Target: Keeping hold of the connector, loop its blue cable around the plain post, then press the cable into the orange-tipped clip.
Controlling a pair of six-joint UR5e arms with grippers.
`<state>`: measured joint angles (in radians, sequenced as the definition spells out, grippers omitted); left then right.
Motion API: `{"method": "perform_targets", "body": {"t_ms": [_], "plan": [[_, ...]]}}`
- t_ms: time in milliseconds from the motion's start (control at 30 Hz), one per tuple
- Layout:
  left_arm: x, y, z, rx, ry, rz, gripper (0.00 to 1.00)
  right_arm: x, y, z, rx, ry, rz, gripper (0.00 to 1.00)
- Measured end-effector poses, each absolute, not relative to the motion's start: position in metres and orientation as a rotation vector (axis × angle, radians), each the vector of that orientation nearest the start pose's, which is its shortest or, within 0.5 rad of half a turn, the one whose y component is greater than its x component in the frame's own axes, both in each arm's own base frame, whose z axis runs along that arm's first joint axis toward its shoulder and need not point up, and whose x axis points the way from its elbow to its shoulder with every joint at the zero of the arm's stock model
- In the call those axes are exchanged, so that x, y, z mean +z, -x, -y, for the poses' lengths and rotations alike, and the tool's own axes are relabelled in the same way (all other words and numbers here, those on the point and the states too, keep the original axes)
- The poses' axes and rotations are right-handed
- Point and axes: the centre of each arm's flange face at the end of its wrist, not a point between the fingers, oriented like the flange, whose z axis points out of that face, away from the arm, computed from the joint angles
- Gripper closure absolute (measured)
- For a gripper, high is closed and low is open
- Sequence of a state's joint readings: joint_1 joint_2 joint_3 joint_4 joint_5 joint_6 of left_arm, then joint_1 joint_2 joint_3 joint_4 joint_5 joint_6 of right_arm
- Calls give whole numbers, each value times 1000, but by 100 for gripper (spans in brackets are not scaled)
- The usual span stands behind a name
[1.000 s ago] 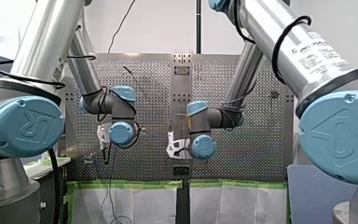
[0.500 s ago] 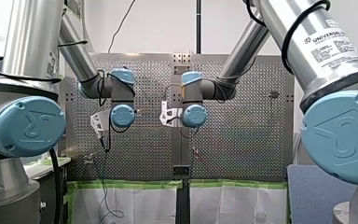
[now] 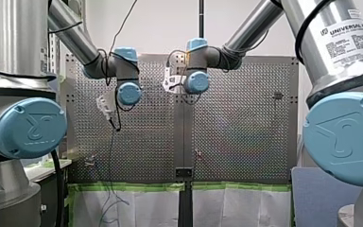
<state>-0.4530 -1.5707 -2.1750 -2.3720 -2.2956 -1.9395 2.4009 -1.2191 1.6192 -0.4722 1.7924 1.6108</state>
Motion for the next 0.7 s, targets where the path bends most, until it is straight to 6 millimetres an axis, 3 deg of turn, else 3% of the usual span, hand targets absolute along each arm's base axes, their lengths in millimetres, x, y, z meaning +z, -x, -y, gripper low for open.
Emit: {"method": "perform_targets", "body": {"t_ms": [367,533,700], "plan": [[359,-351,232,-185,589,-1242,90,415,-509,351,1833,-1487,825,100],[391,-352,224,-185,600,-1202,90,431,-508,368,1867,-1472,808,100],[416,-356,216,-175,594,-1180,90,432,-514,386,1891,-1476,787,100]]}}
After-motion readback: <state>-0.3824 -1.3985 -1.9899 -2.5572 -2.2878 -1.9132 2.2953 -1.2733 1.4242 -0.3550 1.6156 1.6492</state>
